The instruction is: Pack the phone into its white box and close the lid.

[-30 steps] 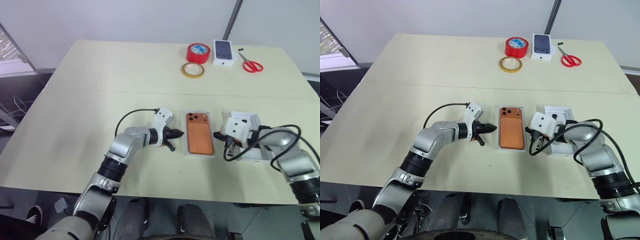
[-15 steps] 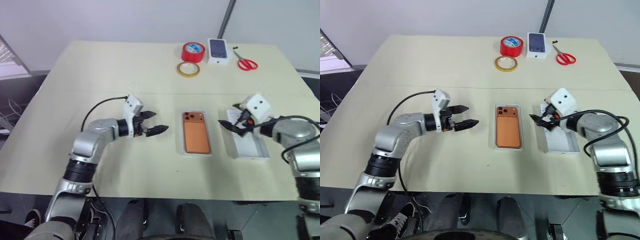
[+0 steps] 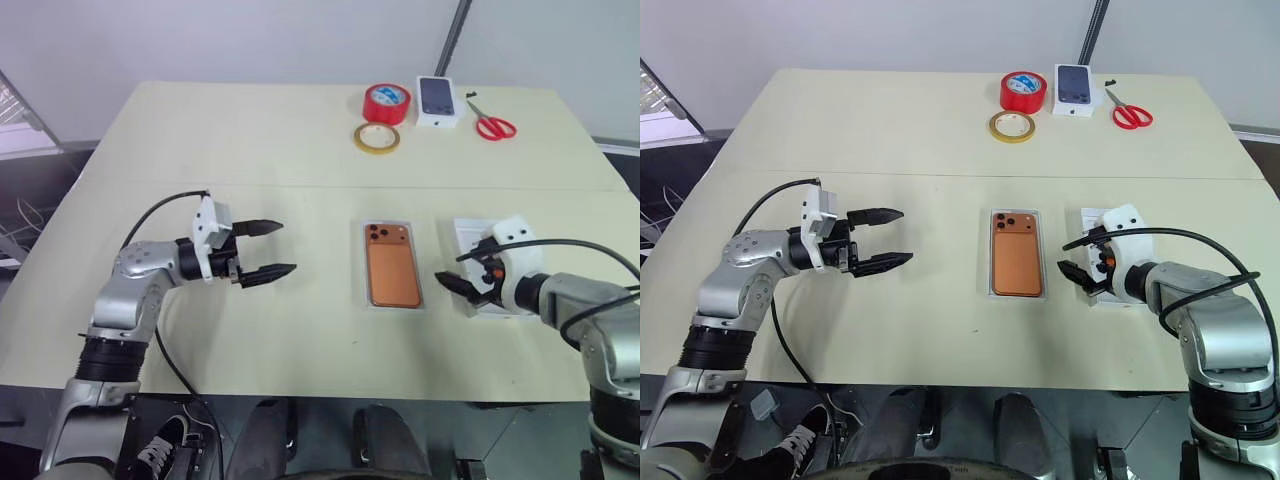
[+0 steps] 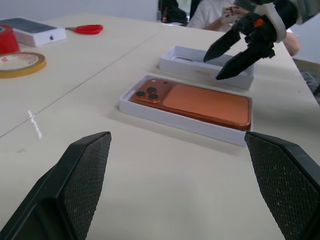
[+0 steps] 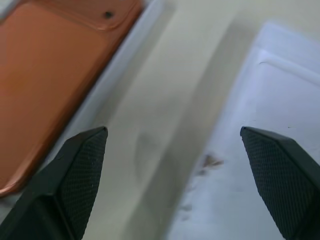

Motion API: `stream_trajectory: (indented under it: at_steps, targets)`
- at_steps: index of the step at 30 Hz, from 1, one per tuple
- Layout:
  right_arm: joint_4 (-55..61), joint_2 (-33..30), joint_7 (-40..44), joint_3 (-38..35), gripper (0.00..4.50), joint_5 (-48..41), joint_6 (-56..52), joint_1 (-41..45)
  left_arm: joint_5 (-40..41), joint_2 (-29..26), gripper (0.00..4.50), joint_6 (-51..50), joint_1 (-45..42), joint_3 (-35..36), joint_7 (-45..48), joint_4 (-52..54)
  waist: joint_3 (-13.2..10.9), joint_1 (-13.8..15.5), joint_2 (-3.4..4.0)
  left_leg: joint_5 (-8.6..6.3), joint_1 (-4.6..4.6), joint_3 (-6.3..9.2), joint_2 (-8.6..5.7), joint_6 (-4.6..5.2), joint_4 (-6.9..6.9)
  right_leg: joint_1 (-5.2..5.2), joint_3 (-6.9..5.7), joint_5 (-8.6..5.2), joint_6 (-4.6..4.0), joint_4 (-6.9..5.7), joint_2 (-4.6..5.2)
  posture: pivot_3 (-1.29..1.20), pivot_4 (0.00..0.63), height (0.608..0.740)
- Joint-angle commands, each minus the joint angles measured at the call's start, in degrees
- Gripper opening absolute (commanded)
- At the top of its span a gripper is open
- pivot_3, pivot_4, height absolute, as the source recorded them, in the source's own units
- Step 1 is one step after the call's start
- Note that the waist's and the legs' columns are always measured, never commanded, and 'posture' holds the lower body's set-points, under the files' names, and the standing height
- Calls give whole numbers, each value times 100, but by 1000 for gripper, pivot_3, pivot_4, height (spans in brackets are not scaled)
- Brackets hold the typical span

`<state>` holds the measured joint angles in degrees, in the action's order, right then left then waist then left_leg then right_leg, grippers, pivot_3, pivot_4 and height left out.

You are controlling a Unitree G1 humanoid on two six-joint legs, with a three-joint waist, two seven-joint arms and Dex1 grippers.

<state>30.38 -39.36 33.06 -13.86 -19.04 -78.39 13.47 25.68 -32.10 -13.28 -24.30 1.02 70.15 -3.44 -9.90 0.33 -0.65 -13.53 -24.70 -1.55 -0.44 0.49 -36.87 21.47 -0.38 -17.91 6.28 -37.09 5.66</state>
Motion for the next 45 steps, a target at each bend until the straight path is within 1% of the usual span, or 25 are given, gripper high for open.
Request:
stream_trajectory:
  at_steps: [1,4,7,10,12,14,17,20,22,24,25,26,27,34,38,40,42,43,44,45]
  targets:
    - [183,-187,-84,-142,4443,-220,-928,455,122,-132,4500,298,103,132,273,140,0,-10,1,0,-1,0,0,0,-1,-1,0,-1,-3,0,1,0,150,728]
    - [-197,-319,-168,-57,4443,-354,-1390,848,96,-210,4500,430,167,89,455,119,0,-48,1,0,-1,0,0,0,-2,2,1,-3,-6,-1,1,0,150,728]
    - [-719,-480,-325,95,4443,-464,-1411,1152,16,-218,4500,674,237,59,534,172,0,-67,1,0,-4,0,0,1,1,5,0,-3,-6,1,1,0,150,728]
    - [-1057,-497,-460,111,4443,-788,-1411,1331,-26,-210,4500,846,306,17,538,248,0,-109,1,0,-23,0,-1,2,0,21,1,3,4,2,2,0,150,728]
    - [-1135,-531,-574,189,4443,-973,-1411,1385,0,-204,4500,918,339,7,565,273,1,-117,2,1,-38,0,-1,3,-3,39,0,7,13,-4,0,0,150,728]
    - [-1138,-585,-700,291,4443,-1163,-1411,1389,-23,-198,4500,1023,359,-4,560,277,1,-116,2,5,-72,0,0,0,-12,79,0,8,15,-21,-3,0,150,728]
    - [-1191,-655,-893,427,4443,-1433,-1411,1449,-85,-162,4500,1195,355,-13,505,255,1,-114,2,7,-76,-1,0,-1,-15,84,0,9,16,-27,-6,0,150,728]
    - [-1354,-630,-1095,396,3649,-1696,-1411,1455,-119,-111,4500,1256,359,-55,449,247,1,-113,2,7,-75,-1,0,1,-20,81,0,9,16,-29,-7,0,150,728]
    - [-1347,-663,-1259,467,2645,-1750,-1411,1383,-143,-72,4500,1286,367,-80,410,252,1,-98,2,7,-75,-1,0,1,-21,80,-1,9,16,-30,-8,0,150,728]
    - [-1343,-624,-1443,495,1521,-1760,-1411,1339,-176,-38,4500,1325,378,-105,375,256,1,-99,2,7,-76,-1,0,2,-21,80,-1,9,16,-30,-8,0,150,728]
    - [-1349,-587,-1549,489,1106,-1768,-1411,1321,-174,-18,4500,1328,380,-114,345,263,1,-99,1,7,-76,-1,0,2,-22,79,-1,9,16,-30,-8,0,150,728]
    - [-1357,-534,-1652,446,424,-1782,-1411,1297,-174,-5,4500,1330,389,-125,319,278,2,-101,1,7,-76,-1,0,2,-23,79,-1,9,16,-31,-9,0,150,728]
    - [-1339,-508,-1723,423,29,-1795,-1411,1281,-175,1,4500,1335,392,-138,296,286,3,-104,-1,7,-75,-1,0,3,-23,79,-1,9,16,-33,-9,0,150,728]
    - [-1280,-112,-2342,7,29,-2156,-1411,1220,-187,23,4500,1376,261,-161,163,170,9,-110,-11,8,-72,-1,1,4,-27,75,-2,9,17,-39,-15,0,150,728]
    - [-1443,348,-2656,-376,29,-2169,-1411,1596,-208,63,4500,1381,220,-189,115,133,10,-125,-10,8,-71,-2,3,4,-29,75,-2,10,18,-43,-20,0,150,728]
    - [-1442,603,-2628,-498,29,-2030,-1411,1934,-210,109,4500,1308,176,-193,36,85,7,-135,-6,8,-71,-7,3,4,-29,82,2,10,18,-49,-23,0,150,728]
    - [-1493,1028,-2453,-744,29,-2181,-1232,2269,-228,203,4500,1195,105,-171,-171,-6,7,-129,-5,9,-71,-10,4,4,-29,88,4,9,19,-59,-27,0,150,728]
    - [-1481,1146,-2350,-780,29,-2240,-1087,2338,-242,251,4500,1113,76,-155,-305,-49,7,-119,-6,9,-72,-10,6,3,-29,89,3,9,20,-62,-32,0,150,728]
    - [-1400,1143,-2231,-668,29,-2214,-863,2315,-245,302,4500,1032,44,-138,-426,-96,7,-110,-6,9,-71,-9,8,3,-31,90,1,9,20,-66,-38,0,150,728]
    - [-1348,1316,-2206,-741,29,-2217,-642,2307,-270,363,4500,972,24,-133,-562,-133,7,-84,-6,9,-71,-9,10,3,-31,89,1,9,20,-66,-47,0,150,728]
